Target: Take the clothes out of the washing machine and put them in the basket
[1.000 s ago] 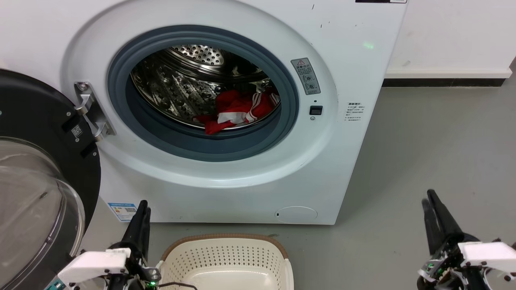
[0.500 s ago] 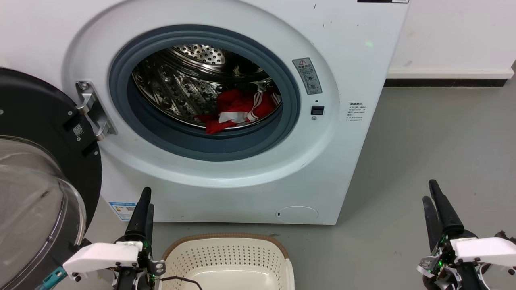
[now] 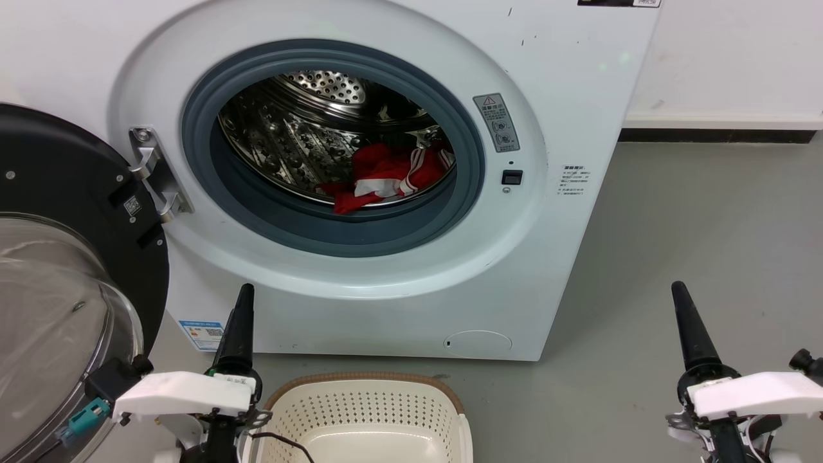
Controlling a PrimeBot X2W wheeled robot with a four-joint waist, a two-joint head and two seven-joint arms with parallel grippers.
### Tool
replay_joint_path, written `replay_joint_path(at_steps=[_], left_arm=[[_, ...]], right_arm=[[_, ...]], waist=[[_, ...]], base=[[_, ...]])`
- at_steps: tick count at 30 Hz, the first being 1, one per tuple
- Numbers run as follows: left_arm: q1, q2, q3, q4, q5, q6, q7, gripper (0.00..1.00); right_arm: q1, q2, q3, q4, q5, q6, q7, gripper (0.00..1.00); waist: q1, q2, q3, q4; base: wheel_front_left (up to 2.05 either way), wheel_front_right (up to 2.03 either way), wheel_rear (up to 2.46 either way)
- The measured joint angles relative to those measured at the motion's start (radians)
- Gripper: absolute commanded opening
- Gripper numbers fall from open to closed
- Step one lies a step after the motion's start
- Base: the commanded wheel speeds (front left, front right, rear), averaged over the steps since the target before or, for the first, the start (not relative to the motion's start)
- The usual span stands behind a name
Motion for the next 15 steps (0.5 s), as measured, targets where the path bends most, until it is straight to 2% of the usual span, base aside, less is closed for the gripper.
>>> replay_joint_path(at_steps=[15], left_arm=[[-0.028, 0.008, -0.03, 0.021, 0.272, 0.0, -0.053, 1.0]], right_arm=[[0.003, 0.0, 0.013, 0.004, -0.306, 0.0, -0.053, 1.0]], waist=[[0.0, 0.0, -0.004, 0.006]], base=[[0.0, 0.0, 0.0]])
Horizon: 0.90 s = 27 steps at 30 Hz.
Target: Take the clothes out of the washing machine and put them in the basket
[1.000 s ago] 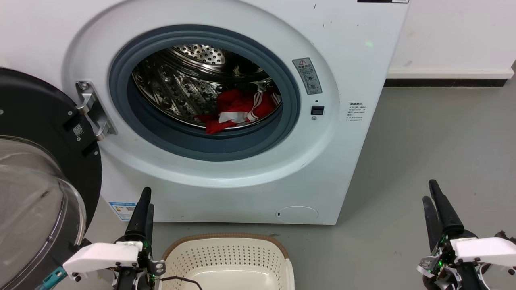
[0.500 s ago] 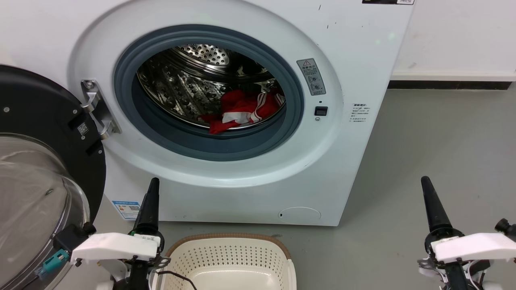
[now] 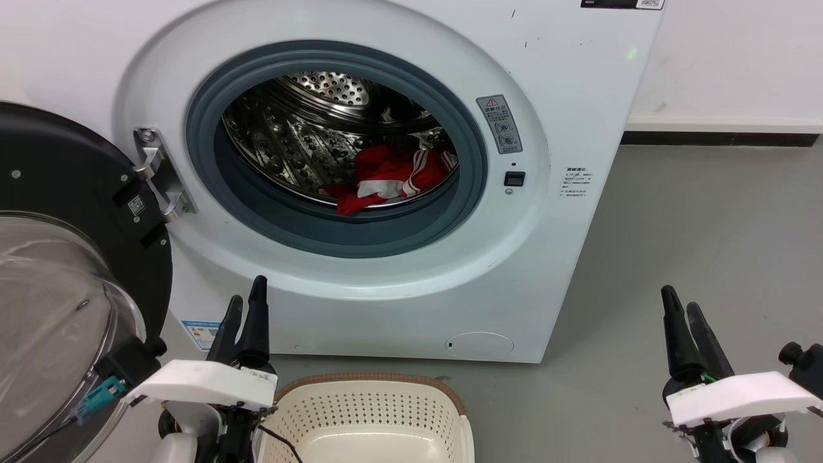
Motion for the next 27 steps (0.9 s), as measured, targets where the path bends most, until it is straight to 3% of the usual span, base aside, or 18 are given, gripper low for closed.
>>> replay_joint_path(at_steps=[18, 27], left_arm=[[-0.036, 0.004, -0.017, 0.044, 0.31, 0.0, -0.058, 1.0], [-0.046, 0.002, -0.021, 0.059, 0.414, 0.0, -0.083, 1.0]], right_arm=[[0.005, 0.0, -0.004, 0.023, -0.291, 0.0, -0.035, 1.0], [0.006, 0.0, -0.006, 0.02, -0.394, 0.0, -0.052, 1.0]], waist=[[0.0, 0.0, -0.005, 0.009], [0.0, 0.0, -0.004, 0.011]], base=[[0.0, 0.0, 0.0], [0.0, 0.0, 0.0]])
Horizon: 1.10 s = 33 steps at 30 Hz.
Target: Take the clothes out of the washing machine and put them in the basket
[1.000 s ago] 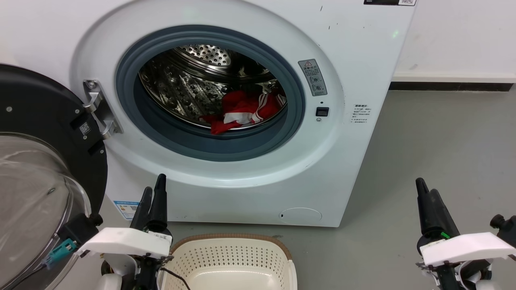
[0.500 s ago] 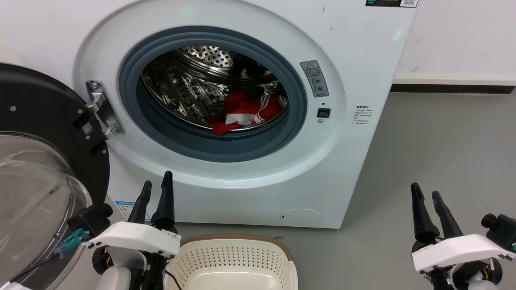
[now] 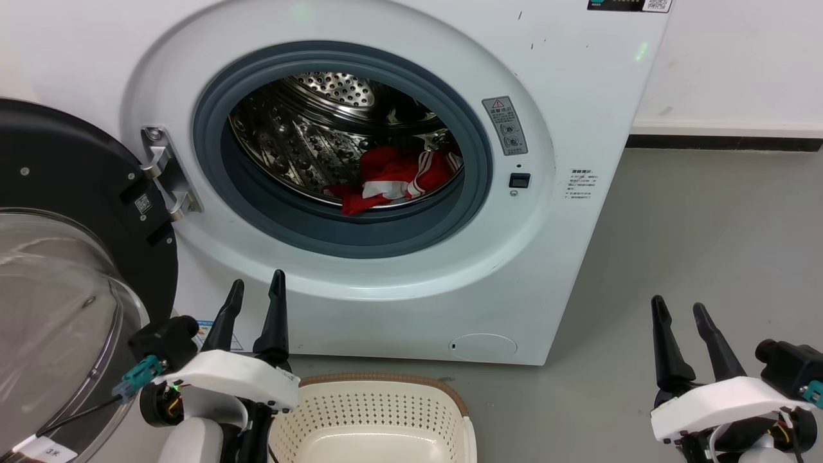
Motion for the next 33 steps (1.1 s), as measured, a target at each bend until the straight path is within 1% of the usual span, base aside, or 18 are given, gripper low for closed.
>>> replay_joint_path(at_steps=[18, 33], left_arm=[[-0.028, 0.007, -0.012, 0.041, 0.198, 0.007, -0.043, 1.0], [-0.047, 0.014, -0.025, 0.072, 0.325, 0.017, -0.073, 1.0]], right_arm=[[0.0, 0.0, -0.003, -0.02, -0.206, 0.0, -0.016, 1.0], [0.0, 0.0, -0.002, -0.022, -0.329, 0.0, -0.021, 1.0]], waist=[[0.0, 0.0, 0.007, -0.003], [0.0, 0.0, 0.008, 0.002]], base=[[0.0, 0.0, 0.0], [0.0, 0.0, 0.0]])
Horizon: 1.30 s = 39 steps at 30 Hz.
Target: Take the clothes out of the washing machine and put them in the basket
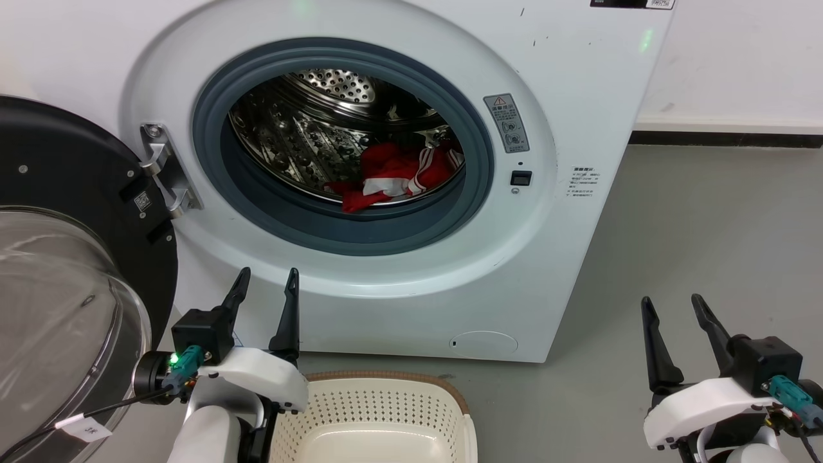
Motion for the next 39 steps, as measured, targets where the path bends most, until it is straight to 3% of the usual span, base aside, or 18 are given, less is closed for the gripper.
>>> replay_joint_path(at_steps=[19, 39], left_arm=[[-0.02, -0.006, 0.008, 0.037, 0.099, -0.001, -0.034, 1.0], [-0.044, -0.015, 0.017, 0.055, 0.097, -0.007, -0.035, 1.0]], right_arm=[[0.0, 0.0, 0.004, 0.02, -0.113, 0.0, -0.021, 1.0], [-0.004, 0.0, 0.001, 0.03, -0.111, 0.0, -0.02, 1.0]], waist=[[0.0, 0.0, 0.002, 0.003], [0.0, 0.0, 0.015, 0.006]], base=[[0.0, 0.0, 0.0], [0.0, 0.0, 0.0]])
